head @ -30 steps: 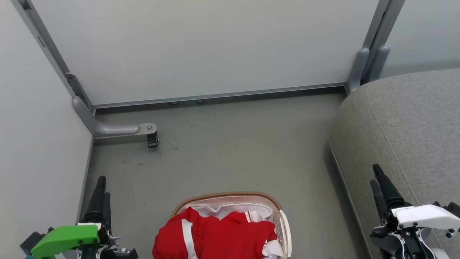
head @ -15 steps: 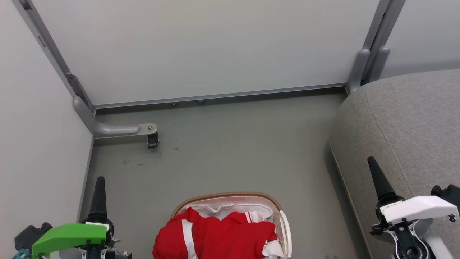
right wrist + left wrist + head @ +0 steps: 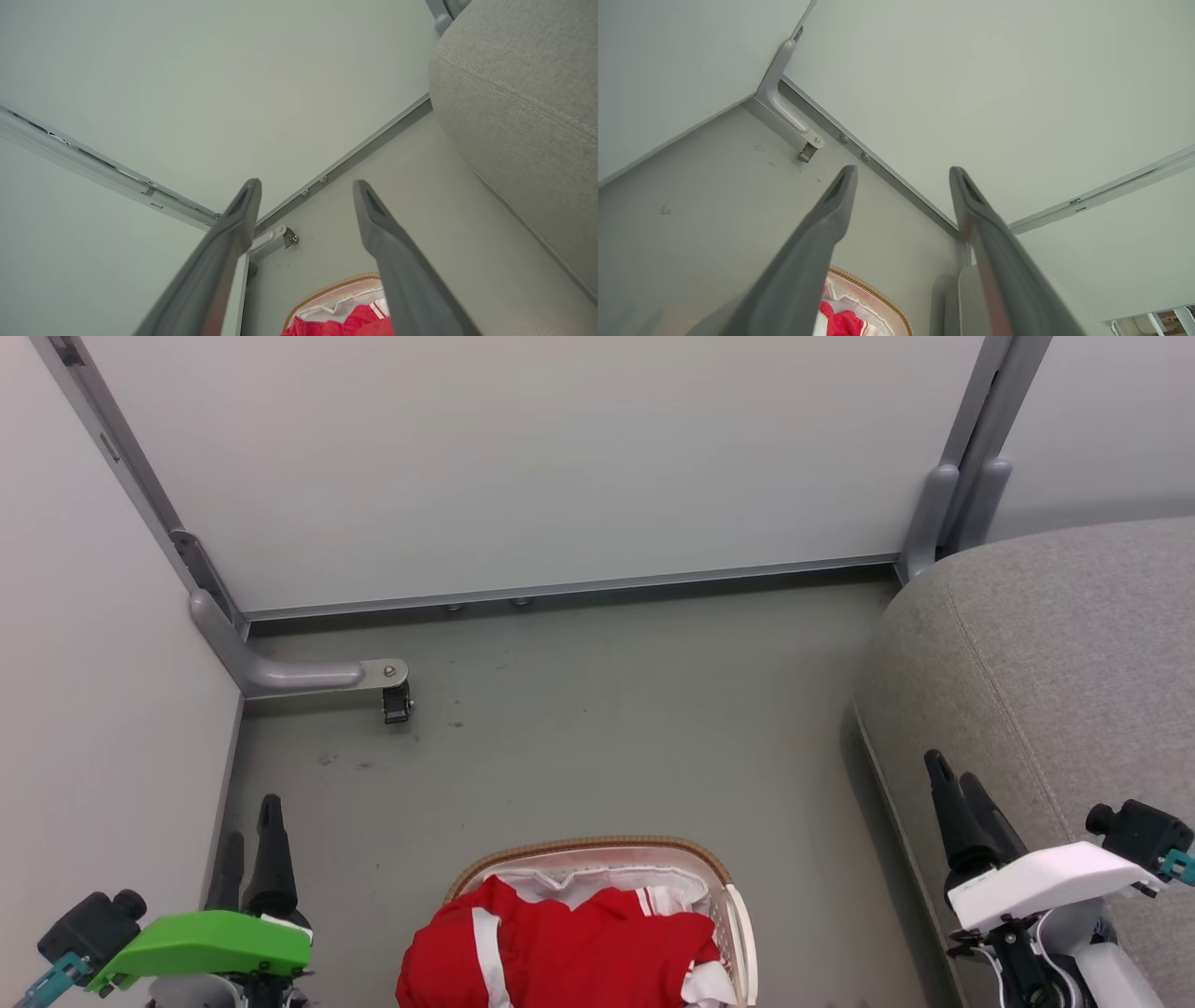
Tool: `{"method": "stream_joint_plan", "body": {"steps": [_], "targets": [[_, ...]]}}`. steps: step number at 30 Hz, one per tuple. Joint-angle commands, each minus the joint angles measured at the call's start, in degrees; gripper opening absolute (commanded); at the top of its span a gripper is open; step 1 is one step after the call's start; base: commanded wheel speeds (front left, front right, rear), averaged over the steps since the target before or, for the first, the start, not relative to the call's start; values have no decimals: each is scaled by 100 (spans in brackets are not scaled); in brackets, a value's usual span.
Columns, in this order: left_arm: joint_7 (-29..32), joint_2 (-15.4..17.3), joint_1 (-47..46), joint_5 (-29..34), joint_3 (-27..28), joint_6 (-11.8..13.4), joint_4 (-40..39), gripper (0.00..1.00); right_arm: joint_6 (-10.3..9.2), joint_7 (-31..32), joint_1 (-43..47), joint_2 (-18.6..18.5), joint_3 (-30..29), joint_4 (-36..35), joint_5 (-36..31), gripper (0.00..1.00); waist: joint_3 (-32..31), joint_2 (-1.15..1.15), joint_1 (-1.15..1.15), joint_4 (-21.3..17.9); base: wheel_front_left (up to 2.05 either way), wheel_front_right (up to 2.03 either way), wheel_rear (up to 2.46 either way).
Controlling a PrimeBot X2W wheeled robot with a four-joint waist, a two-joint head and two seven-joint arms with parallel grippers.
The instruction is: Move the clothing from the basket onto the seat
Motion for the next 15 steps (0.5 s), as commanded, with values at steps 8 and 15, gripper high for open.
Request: {"method": "stream_joint_plan", "body": {"steps": [8, 15], "targets": [[-196, 30, 10, 1066, -123, -19, -87, 100, 2, -196, -167, -68, 126, 88, -775, 100, -12, 0, 0, -5, 0, 0, 0], [-314, 54, 105, 1743, -236, -3, -57, 100, 2, -314, -186, -16, 115, 214, -1406, 100, -12, 0, 0, -23, 0, 0, 0]]}}
